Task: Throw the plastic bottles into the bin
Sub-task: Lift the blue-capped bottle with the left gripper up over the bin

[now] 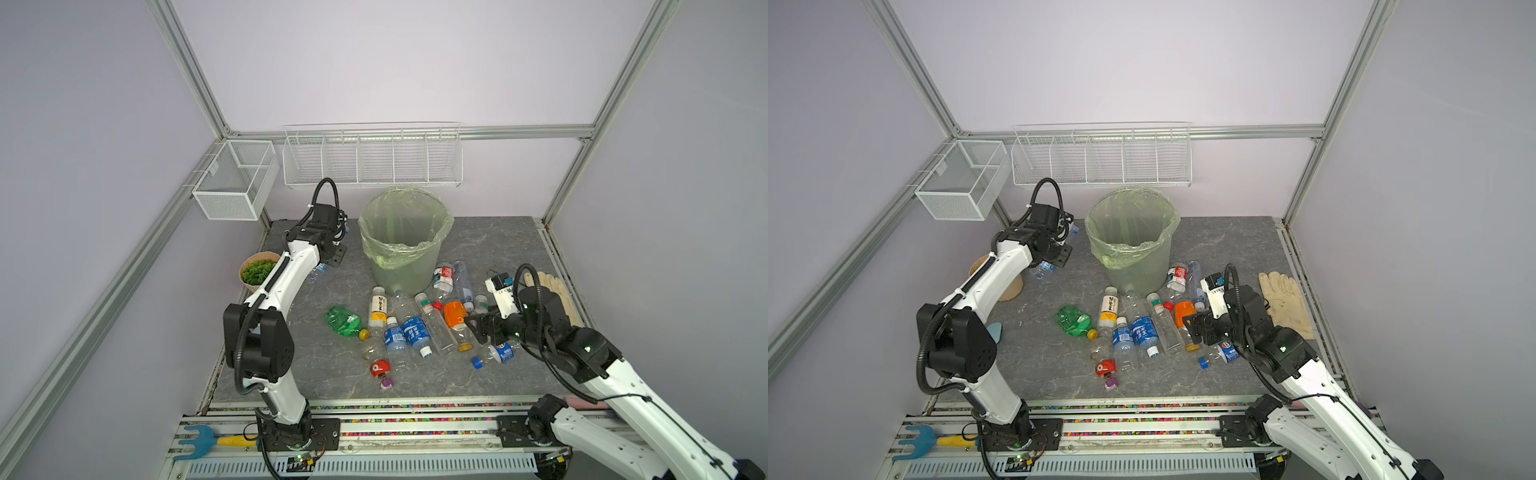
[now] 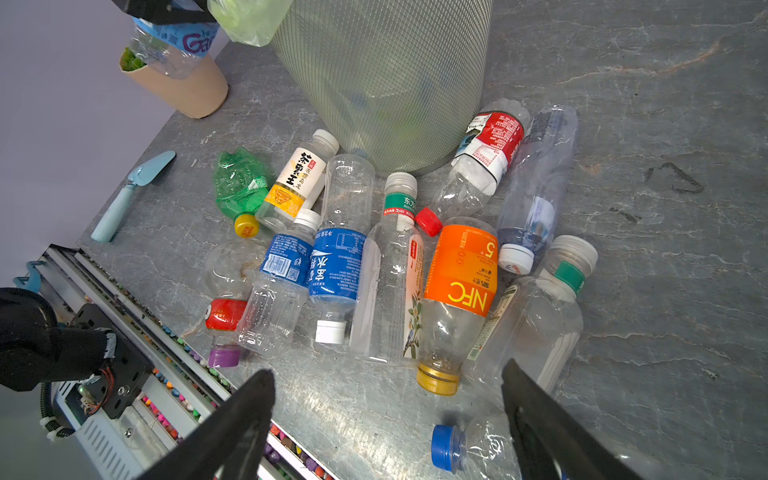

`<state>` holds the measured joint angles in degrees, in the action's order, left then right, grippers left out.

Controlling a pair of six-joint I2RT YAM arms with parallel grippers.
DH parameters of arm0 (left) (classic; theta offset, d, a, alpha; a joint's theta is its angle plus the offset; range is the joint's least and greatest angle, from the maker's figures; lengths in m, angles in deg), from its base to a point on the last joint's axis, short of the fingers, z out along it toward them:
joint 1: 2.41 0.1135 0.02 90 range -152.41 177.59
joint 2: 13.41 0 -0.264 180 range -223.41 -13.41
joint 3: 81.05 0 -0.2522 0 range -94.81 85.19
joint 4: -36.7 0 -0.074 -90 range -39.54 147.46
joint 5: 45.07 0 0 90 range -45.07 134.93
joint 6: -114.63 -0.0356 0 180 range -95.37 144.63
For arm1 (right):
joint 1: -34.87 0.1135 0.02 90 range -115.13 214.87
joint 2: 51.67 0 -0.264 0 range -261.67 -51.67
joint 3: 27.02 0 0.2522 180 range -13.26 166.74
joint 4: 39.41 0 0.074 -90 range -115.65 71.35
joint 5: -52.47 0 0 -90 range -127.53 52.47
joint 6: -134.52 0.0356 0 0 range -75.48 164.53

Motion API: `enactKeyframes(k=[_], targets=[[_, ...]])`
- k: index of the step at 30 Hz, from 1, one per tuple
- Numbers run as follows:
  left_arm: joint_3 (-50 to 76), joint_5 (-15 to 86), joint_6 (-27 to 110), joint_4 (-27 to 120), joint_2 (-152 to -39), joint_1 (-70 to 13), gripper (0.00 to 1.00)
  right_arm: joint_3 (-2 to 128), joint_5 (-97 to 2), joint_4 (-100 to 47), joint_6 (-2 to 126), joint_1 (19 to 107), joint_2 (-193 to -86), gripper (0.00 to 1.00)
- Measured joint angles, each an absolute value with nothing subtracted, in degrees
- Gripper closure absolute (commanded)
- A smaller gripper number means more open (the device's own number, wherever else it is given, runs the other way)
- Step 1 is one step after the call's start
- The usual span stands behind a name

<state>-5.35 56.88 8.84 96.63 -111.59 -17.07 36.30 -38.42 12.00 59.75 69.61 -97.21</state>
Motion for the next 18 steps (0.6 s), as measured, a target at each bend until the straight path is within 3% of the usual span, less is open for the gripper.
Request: enactKeyframes(k=[8,18], targets=[[2.51,55.98,12.51,87.87,-100.11,-17.05,0.65,36.3,-38.42,12.0,59.97,69.61,-97.23,0.12],[9.47,46.6,17.23,69.24,-82.76,-17.07,0.66,36.3,-38.44,11.98,60.6,69.61,-97.78,0.12]])
